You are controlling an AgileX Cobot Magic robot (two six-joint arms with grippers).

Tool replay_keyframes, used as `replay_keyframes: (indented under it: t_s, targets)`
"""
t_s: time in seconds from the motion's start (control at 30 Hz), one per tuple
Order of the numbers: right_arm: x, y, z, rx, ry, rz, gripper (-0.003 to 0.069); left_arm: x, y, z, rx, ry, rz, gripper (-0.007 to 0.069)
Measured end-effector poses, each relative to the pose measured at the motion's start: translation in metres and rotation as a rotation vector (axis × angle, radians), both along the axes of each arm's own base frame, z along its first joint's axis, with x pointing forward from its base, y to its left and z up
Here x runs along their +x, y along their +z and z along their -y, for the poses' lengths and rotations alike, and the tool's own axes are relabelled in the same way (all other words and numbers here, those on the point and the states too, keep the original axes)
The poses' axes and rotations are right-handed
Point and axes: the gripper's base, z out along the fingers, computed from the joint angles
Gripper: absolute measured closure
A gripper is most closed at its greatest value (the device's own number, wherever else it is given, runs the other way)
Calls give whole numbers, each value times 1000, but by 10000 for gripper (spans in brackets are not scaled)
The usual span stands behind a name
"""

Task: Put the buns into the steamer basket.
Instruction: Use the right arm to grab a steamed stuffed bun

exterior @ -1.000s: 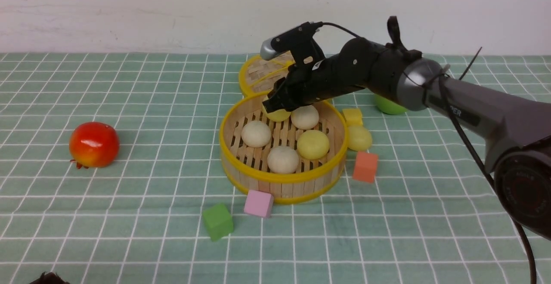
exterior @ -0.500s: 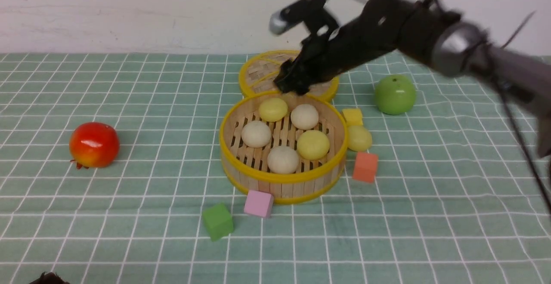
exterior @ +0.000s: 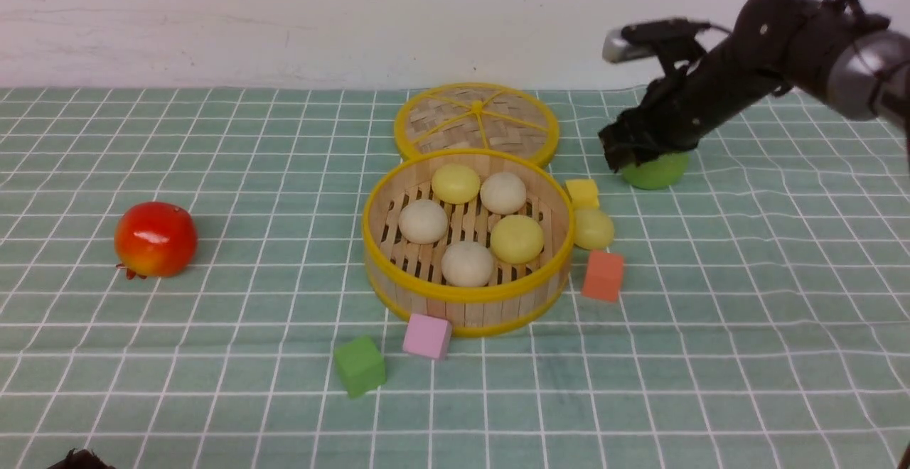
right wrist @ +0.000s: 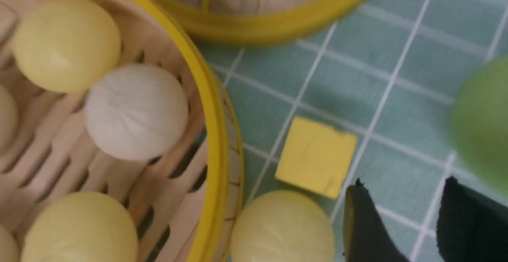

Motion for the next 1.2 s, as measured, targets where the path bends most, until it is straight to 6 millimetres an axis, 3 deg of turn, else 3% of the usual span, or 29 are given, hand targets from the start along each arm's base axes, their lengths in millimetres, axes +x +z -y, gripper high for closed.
replay_keyframes:
  t_s: [0.23, 0.67, 0.9, 1.03, 1.2]
  targets:
    - [4, -25, -8, 79, -10, -69, 391, 0, 0, 0, 0, 0, 0, 435]
    - [-3, -30, -9, 81, 23, -150, 391, 0, 0, 0, 0, 0, 0, 434]
    - [3, -50, -9, 86, -8, -164, 391, 0, 0, 0, 0, 0, 0, 434]
    - [5, -52, -9, 89, -16, -157, 391, 0, 0, 0, 0, 0, 0, 431]
    - [6, -53, -9, 86, -11, -148, 449, 0, 0, 0, 0, 0, 0, 427]
